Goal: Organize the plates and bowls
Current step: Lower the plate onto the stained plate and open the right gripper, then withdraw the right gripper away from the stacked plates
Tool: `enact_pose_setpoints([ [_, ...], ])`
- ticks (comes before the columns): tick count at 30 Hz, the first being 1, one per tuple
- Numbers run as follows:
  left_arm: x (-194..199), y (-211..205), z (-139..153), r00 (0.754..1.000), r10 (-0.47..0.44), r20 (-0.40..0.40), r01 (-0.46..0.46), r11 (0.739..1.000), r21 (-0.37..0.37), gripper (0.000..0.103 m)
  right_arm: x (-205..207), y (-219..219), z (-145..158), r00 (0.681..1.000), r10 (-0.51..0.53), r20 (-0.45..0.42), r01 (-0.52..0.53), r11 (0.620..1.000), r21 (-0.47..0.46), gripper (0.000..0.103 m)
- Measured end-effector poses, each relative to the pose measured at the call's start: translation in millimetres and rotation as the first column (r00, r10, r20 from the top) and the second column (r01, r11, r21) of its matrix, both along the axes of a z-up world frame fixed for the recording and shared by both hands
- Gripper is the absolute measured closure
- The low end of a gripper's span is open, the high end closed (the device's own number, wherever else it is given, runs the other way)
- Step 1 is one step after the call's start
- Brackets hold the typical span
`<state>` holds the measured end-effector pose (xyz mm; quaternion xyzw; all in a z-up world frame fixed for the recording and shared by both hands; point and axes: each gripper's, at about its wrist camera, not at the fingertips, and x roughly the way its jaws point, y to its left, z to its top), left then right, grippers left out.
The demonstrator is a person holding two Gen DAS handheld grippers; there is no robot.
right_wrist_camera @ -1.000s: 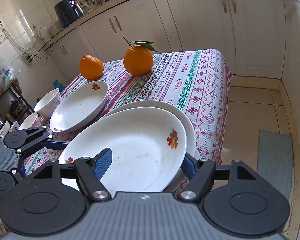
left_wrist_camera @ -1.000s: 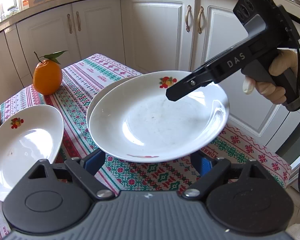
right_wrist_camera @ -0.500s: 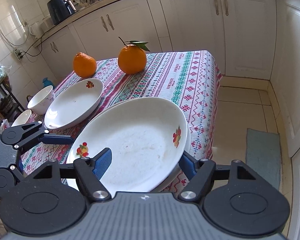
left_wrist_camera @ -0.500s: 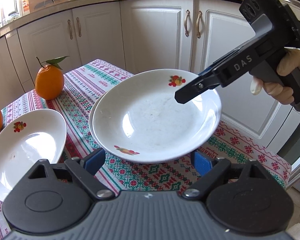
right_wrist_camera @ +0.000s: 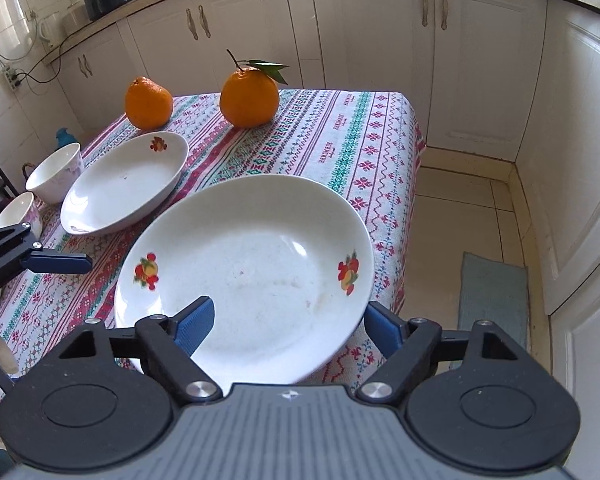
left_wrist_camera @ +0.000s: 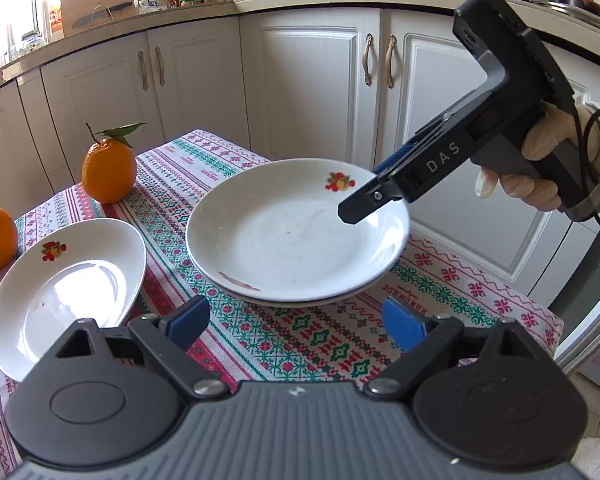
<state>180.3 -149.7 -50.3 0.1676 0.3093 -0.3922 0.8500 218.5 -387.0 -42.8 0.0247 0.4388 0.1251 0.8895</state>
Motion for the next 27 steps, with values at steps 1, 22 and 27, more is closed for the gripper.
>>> enact_pose_setpoints([
  [1, -1.1, 0.8, 0.6, 1.0, 0.002, 0.004, -0.002, 1.0, 0.0, 0.01, -1.3, 0.5, 1.1, 1.0, 0.002, 0.009, -0.002, 1.0, -0.001, 0.015],
  [22, -27.2, 60.8, 12.2, 0.966, 0.252, 0.063, -0.251, 0.968, -0.027, 0.005, -53.4, 92.1, 37.5, 0.969, 0.167, 0.18, -0.146, 0.981, -0.126, 0.0],
  [27, -17.7, 77.5, 2.5, 0.915, 0.399, 0.058, -0.4, 0.916, 0.011, 0.005, -53.8, 108.0, 40.0, 0.96, 0.205, 0.189, -0.182, 0.974, -0.133, 0.0],
])
